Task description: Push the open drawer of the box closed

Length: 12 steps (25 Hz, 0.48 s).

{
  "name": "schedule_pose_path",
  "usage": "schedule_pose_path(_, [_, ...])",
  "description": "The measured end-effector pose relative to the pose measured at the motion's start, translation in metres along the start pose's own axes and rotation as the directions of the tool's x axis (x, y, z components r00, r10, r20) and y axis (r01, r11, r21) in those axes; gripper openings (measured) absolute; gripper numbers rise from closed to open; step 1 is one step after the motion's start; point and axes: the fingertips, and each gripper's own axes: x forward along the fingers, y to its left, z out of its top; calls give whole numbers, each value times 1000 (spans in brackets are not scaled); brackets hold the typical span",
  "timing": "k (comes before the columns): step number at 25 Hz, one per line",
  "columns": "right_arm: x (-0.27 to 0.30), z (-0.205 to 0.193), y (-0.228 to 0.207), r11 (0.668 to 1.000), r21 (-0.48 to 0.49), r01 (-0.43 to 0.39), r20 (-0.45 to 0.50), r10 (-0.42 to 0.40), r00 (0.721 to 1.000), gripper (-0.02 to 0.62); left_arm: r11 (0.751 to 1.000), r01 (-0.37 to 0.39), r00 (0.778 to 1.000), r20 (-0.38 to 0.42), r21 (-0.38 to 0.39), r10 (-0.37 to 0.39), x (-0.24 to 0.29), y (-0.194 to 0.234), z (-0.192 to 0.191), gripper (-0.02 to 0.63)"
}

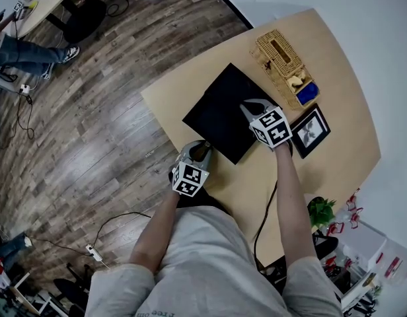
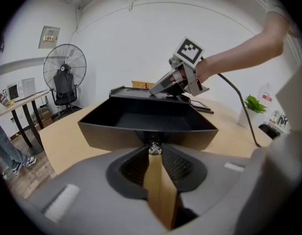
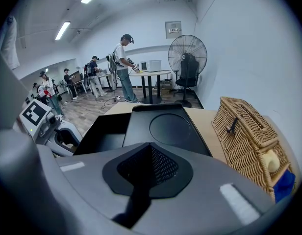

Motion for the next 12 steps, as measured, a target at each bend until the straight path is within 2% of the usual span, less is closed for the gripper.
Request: schedule_pose_path(12, [1,1,1,1000,-7,11,2,-11,1000,2,1000,2,1000,-5,0,-2,1,2,-1,132])
